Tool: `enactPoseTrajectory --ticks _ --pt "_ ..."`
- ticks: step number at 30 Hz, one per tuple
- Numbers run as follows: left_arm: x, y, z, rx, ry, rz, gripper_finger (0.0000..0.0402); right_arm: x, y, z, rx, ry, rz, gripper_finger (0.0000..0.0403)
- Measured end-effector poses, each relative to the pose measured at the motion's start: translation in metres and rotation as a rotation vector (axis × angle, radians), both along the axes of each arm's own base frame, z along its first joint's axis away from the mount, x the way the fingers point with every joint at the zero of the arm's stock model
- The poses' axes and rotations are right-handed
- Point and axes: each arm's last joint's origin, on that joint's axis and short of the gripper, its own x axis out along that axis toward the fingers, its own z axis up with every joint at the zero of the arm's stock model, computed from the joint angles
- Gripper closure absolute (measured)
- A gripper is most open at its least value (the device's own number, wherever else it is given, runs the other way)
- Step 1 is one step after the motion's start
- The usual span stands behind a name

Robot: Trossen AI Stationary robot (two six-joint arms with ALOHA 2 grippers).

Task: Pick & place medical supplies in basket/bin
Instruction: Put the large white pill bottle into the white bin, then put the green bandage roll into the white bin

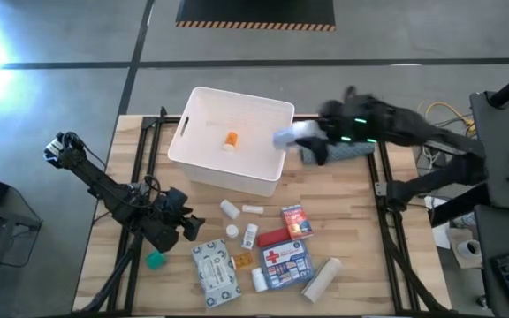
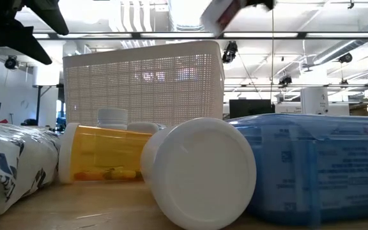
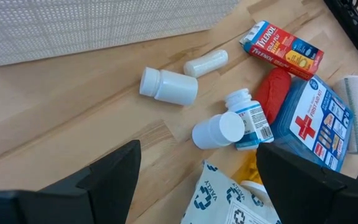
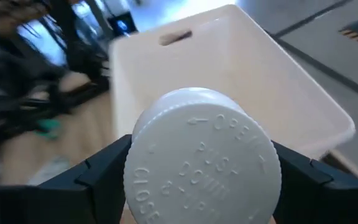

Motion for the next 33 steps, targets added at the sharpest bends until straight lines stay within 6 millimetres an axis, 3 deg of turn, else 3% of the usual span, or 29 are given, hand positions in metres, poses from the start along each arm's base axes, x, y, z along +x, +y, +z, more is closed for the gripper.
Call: enactPoseTrajectory --ticks 6,12,18,24,29,33 --pt "0.001 -0.001 0.001 -0.016 -0.01 -0.004 0.0105 0.078 -0.022 -0.029 -0.126 0.224 0.072 0.0076" --pt "0.0 -0.005 0.0 -0.109 0.049 -0.064 0.0105 0.11 -0.026 -0.038 -0.226 0.421 0.074 0.0029" --pt "-0.003 -0.007 -0.003 -0.212 0.144 -0.1 0.0105 0.111 -0.021 -0.016 -0.289 0.376 0.103 0.0025" --pt "-0.012 -0.017 -0.018 -0.402 0.492 -0.195 0.0105 0.088 -0.016 0.004 -0.283 0.325 0.117 0.0024" --pt "-0.014 -0.036 -0.041 -0.474 0.794 -0.263 0.0105 0.082 -0.015 0.001 -0.264 0.335 0.108 0.0024" --pt "-0.014 -0.052 -0.059 -0.424 0.892 -0.277 0.0105 0.082 -0.015 -0.002 -0.261 0.34 0.109 0.0024"
